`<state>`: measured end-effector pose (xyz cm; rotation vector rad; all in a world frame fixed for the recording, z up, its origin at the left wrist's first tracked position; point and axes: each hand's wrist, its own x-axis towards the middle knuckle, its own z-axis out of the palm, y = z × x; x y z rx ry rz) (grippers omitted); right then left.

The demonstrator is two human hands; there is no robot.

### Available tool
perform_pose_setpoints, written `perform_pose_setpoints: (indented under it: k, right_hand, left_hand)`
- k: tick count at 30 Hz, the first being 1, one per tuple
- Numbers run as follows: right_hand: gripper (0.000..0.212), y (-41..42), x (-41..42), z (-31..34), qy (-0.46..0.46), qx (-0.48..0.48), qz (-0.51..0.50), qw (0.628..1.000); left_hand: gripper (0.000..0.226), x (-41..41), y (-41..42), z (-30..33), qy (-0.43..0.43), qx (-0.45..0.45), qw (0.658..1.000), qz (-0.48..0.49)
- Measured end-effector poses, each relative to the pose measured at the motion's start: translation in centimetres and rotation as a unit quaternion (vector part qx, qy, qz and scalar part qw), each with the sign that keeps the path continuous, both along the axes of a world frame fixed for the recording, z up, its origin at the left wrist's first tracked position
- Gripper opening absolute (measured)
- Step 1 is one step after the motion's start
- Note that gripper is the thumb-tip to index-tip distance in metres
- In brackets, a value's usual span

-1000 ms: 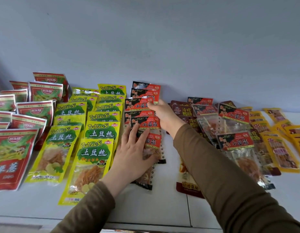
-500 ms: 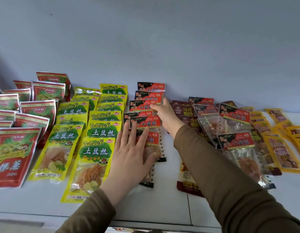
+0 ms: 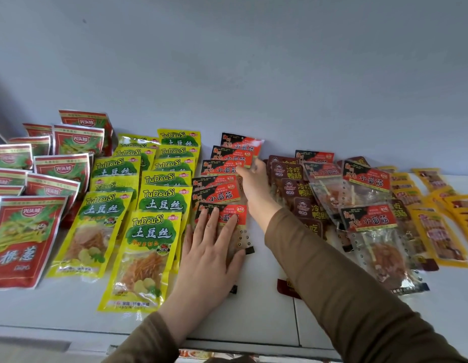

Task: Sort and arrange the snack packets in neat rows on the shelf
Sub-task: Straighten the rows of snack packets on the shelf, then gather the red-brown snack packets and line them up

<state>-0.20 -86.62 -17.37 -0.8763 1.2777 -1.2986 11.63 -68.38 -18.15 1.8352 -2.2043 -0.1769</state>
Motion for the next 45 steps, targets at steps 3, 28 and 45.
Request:
perform_pose_setpoints:
  k: [3,28,45]
  right_hand:
    - [0.039,-0.5,-0.5,0.5,-0.017,0.008,0.026,0.999]
    - [0.056,8.1,-1.2,2.9,0.107,0.009,0.087,0.990]
    - [0.046,14.8,0.4,1.2,0.016,0.002,0.091,0.996]
  left_hand:
    - [0.074,0.3,-0.1,0.3,-0.034,0.008,0.999,-0.012]
    - [0.064,3.0,2.0,-0.3,0.022,-0.052,0.998,-0.036]
    - [0.066,3.5,1.6,0.0,0.004,-0.039,0.999,0.001]
